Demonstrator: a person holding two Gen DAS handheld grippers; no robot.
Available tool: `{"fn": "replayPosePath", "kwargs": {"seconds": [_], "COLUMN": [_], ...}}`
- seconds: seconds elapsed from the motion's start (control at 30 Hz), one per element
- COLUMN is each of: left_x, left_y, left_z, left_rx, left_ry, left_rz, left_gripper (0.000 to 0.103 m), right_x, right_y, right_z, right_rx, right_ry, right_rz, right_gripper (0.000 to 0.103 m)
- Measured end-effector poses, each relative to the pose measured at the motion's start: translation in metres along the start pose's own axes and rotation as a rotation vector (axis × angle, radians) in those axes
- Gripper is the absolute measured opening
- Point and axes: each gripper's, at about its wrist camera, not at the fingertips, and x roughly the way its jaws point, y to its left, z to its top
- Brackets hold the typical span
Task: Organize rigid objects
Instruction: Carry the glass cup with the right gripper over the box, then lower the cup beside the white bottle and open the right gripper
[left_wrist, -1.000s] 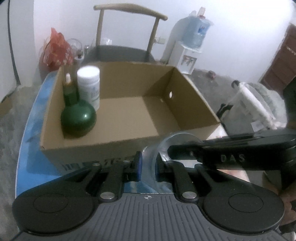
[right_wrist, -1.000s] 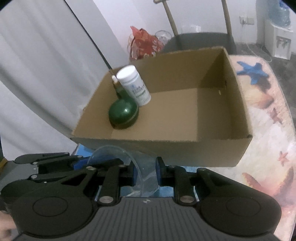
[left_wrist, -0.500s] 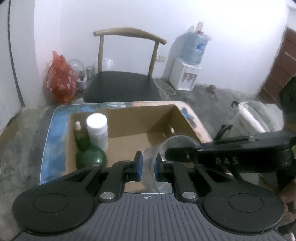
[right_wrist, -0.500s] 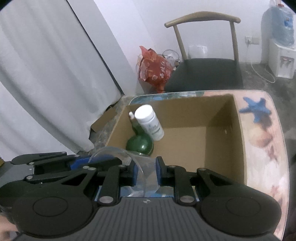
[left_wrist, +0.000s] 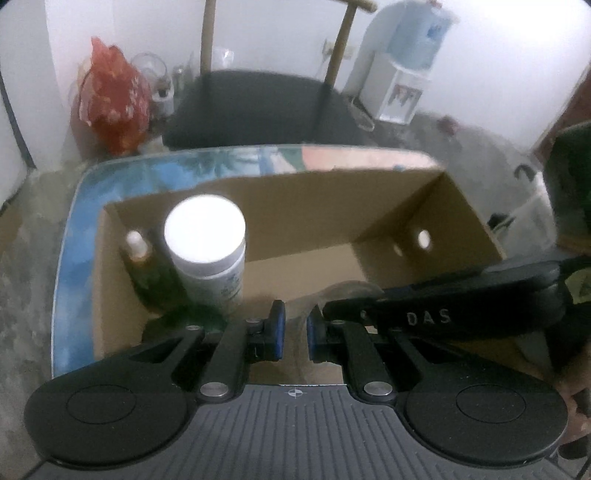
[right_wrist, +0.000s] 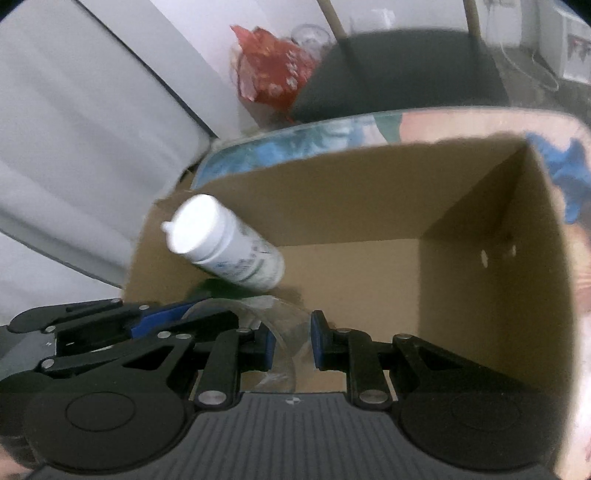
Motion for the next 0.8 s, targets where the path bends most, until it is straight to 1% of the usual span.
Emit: {"fn": "replayPosePath", "kwargs": {"seconds": [0.1, 0.27, 0.37, 0.43, 0.47, 0.5, 0.53, 0.57, 0.6, 0.63, 0.67, 0.7, 0.73, 0.8], "left_x": [0.01, 0.015, 0.007, -0.002, -0.007, -0.012, -0.018, -0.022, -0.025, -0.027, -0.029, -0.03, -0.031, -0.024], "left_y": [0.004, 0.009, 0.01, 0.008, 0.006, 0.004, 0.001, -0.002, -0.005, -0.008, -0.01, -0.013, -0.017, -0.026], "left_z": [0.001, 0.008, 0.011, 0.011, 0.009, 0.008, 0.005, 0.003, 0.0, -0.003, -0.006, -0.009, -0.014, -0.02], "left_rx": [0.008, 0.014, 0.024, 0.04, 0.044, 0.05, 0.067, 0.086, 0.111, 0.134, 0.146, 0.16, 0.188, 0.261], "left_ry": [0.031, 0.051, 0.04, 0.027, 0.018, 0.011, 0.002, -0.004, -0.006, -0.006, -0.01, -0.012, -0.007, 0.013], "left_rz": [0.002, 0.04, 0.044, 0.04, 0.037, 0.035, 0.038, 0.054, 0.053, 0.042, 0.038, 0.036, 0.028, 0.027], "left_gripper": [0.01, 0.01, 0.014, 0.019, 0.028, 0.039, 0.043, 0.047, 0.057, 0.062, 0.066, 0.067, 0.067, 0.074], "right_x": [0.016, 0.025, 0.027, 0.025, 0.024, 0.022, 0.018, 0.015, 0.01, 0.008, 0.005, 0.003, 0.0, -0.002], "right_y": [-0.006, 0.0, 0.002, -0.001, -0.002, -0.003, -0.005, -0.006, -0.007, -0.006, -0.006, -0.006, -0.006, -0.01], "right_z": [-0.001, 0.003, 0.005, 0.006, 0.006, 0.006, 0.006, 0.006, 0.007, 0.012, 0.012, 0.012, 0.01, 0.006], "right_rx": [0.009, -0.038, -0.045, -0.027, -0.025, -0.021, -0.011, -0.003, 0.001, -0.002, -0.013, -0.022, -0.03, -0.007], "right_ry": [0.038, 0.023, 0.025, 0.032, 0.032, 0.031, 0.03, 0.025, 0.023, 0.019, 0.02, 0.022, 0.026, 0.044], "right_rz": [0.003, -0.021, -0.008, 0.003, 0.01, 0.021, 0.032, 0.034, 0.034, 0.034, 0.028, 0.028, 0.041, 0.072], "right_gripper": [0.021, 0.022, 0.023, 0.024, 0.025, 0.028, 0.032, 0.044, 0.058, 0.061, 0.061, 0.06, 0.057, 0.05]}}
